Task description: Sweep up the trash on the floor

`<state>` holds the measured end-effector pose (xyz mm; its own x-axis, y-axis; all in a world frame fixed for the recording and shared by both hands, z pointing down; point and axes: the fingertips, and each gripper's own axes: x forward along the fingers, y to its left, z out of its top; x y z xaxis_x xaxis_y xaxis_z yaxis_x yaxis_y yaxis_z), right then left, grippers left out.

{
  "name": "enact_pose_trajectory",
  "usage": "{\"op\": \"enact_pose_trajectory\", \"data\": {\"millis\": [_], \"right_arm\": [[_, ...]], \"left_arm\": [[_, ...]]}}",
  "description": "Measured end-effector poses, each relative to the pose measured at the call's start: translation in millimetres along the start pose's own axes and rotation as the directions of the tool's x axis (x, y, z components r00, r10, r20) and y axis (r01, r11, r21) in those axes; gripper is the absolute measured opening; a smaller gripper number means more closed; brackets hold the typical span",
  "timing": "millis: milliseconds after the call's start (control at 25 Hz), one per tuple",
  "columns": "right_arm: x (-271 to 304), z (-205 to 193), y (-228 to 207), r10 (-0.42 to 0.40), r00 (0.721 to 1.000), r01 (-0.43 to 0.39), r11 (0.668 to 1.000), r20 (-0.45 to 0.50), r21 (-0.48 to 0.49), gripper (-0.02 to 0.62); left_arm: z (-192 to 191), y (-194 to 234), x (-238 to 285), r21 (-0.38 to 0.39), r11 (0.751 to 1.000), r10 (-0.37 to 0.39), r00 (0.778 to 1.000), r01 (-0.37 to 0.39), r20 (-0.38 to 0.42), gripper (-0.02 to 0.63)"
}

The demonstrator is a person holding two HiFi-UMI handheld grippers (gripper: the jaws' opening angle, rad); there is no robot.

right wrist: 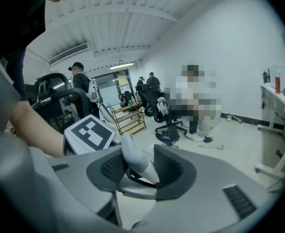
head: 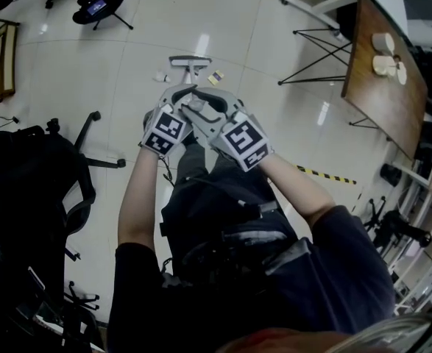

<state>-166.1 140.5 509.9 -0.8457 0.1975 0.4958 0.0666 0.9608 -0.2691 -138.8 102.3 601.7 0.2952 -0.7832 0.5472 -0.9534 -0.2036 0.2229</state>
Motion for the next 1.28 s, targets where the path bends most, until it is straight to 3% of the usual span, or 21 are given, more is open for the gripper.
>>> {"op": "enact_pose_trajectory", "data": {"millis": [160,240,400,480,600,680,760,920,960,1120,1280], "right_arm": [[-5,6,-23,0.01,1.0,-0.012,0.987,-0.011,-0.163,0.283],[-13,-2,-38,0.013,0.998,-0.026,0.969,-0.054,-0.247,0.284],[-17,-36,-78,0.038,0.981,-0.087,0.964,-0.189,-0.253,0.285],[-2,-60,-93,0.033,0.955,-0.137,0.93,-0.294,-0.34,0.285],[38,-82,-102,0.031,0.924,-0.225,0.849,-0.38,-0.478,0.298],[69,-77,-109,0.039,0.93,-0.234,0.83,-0.366,-0.506,0.298],[92,-66,-123,0.032,0.943,-0.207,0.836,-0.331,-0.508,0.281],[107,-39,-130,0.05,0.961,-0.201,0.806,-0.274,-0.556,0.12],[107,-33,-130,0.062,0.963,-0.204,0.805,-0.263,-0.557,0.108],[94,-4,-129,0.101,0.969,-0.211,0.815,-0.226,-0.54,0.107],[69,53,-111,0.149,0.981,-0.19,0.861,-0.124,-0.472,0.106]], "left_arm": [[14,12,4,0.027,1.0,0.012,1.0,-0.012,0.002,0.123],[20,18,5,0.022,1.0,0.019,1.0,-0.019,0.006,0.12],[31,40,1,-0.021,0.999,0.047,0.999,-0.047,0.026,0.119],[37,51,0,-0.033,0.997,0.064,0.997,-0.063,0.036,0.117],[48,62,2,-0.029,0.996,0.085,0.995,-0.084,0.041,0.112],[56,67,6,-0.012,0.996,0.093,0.995,-0.092,0.038,0.11],[66,72,12,-0.005,0.995,0.103,0.994,-0.103,0.04,0.109],[86,89,16,-0.054,0.988,0.15,0.985,-0.145,0.088,0.109],[92,93,15,-0.061,0.987,0.157,0.982,-0.152,0.101,0.109],[126,95,2,-0.06,0.984,0.174,0.97,-0.166,0.169,0.106],[175,90,-33,-0.068,0.977,0.212,0.931,-0.201,0.298,0.109]]}}
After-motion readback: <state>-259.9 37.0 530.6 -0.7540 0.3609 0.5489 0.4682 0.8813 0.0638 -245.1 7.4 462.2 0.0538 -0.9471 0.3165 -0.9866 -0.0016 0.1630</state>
